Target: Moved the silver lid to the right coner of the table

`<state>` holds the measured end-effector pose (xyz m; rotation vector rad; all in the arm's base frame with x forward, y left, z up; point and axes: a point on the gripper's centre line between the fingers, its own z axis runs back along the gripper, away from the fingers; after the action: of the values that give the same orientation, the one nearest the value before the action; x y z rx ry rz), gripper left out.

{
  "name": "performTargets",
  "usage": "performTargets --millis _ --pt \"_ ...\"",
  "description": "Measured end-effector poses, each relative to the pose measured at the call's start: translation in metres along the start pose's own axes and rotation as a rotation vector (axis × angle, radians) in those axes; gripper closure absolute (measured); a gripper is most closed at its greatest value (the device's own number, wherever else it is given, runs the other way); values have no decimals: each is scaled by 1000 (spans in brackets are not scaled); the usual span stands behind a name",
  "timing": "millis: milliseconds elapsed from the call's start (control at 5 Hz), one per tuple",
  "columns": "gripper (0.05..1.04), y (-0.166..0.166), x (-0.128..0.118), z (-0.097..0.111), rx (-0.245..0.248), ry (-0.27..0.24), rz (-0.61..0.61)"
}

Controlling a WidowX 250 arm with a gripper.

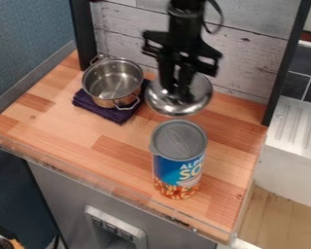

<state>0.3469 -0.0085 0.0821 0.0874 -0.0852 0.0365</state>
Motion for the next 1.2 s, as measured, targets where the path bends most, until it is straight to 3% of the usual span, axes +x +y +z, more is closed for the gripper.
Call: performTargets --millis 400,600,800,1000,1200 --pt "807 -21 27 -52 40 71 -44" --pt "807 -27 33 -67 49 80 -58" --pt "746 -29 38 -67 50 75 -69" --pt "445 -27 35 -67 62 92 -73" --pt "153 -26 30 -53 48 80 -78"
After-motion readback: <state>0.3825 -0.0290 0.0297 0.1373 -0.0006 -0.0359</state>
